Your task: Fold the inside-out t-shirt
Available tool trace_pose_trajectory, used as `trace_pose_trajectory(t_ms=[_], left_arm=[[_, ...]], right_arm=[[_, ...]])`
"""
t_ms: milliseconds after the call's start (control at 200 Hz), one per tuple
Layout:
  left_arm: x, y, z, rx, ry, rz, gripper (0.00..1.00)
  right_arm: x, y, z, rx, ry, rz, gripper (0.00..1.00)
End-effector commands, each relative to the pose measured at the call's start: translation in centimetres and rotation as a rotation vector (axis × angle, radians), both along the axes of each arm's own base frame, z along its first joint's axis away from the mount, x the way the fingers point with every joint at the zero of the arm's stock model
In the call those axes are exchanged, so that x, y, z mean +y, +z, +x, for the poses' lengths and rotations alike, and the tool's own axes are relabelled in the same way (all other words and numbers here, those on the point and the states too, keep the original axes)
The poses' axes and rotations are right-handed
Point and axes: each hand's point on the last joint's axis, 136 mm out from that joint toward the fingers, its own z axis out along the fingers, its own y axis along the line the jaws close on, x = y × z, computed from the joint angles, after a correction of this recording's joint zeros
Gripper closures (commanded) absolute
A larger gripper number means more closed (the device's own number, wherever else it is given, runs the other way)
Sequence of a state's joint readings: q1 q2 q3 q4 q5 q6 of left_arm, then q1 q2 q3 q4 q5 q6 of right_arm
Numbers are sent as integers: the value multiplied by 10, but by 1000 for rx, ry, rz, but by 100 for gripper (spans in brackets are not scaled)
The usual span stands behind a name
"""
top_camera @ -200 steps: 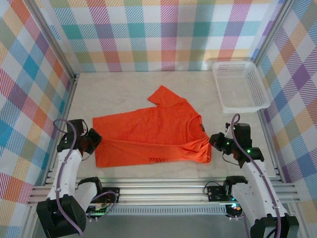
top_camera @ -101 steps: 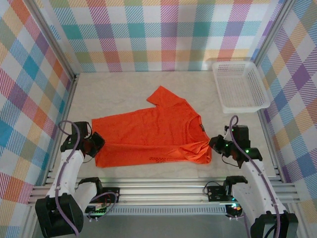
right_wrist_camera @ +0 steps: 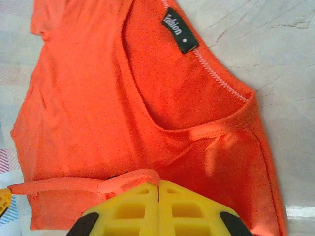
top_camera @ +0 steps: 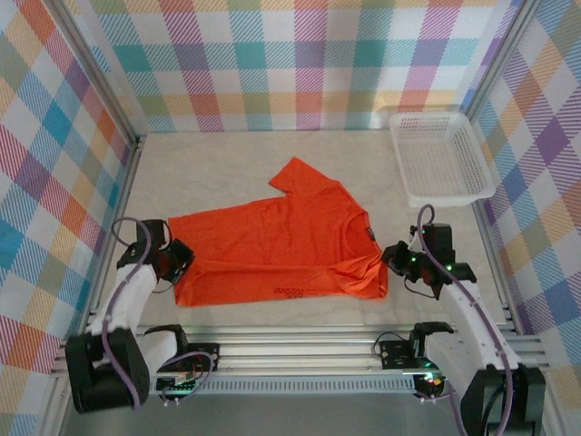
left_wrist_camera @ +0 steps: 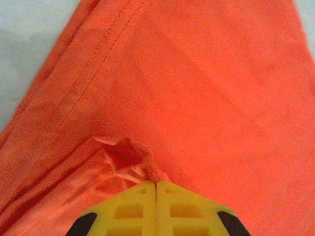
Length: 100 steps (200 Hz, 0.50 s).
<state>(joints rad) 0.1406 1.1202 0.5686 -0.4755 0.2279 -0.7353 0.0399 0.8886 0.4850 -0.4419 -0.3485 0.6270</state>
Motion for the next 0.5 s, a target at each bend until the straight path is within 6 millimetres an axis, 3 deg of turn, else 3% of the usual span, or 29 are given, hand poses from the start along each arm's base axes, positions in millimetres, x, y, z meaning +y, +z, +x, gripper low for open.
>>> trace_pose_trajectory(t_ms=[0,165,310,410,495], left_arm=[[-6,-3,43,-20,-5,-45,100],[-10,-26,88,82,-43,-45,100],[-20,-45,112,133,-67,-76,100],[-21,-55,124,162,-77,-58,100],[-15,-59,138,192,-65,-35,100]], right_arm=[[3,10,27,-41,-10,20,100],[9,4,54,-29,6,5,100],[40,-5,71,-19,72,-20,100],[61,-26,85,29,95,-36,100],[63,-52,100,94,64,-68,100]])
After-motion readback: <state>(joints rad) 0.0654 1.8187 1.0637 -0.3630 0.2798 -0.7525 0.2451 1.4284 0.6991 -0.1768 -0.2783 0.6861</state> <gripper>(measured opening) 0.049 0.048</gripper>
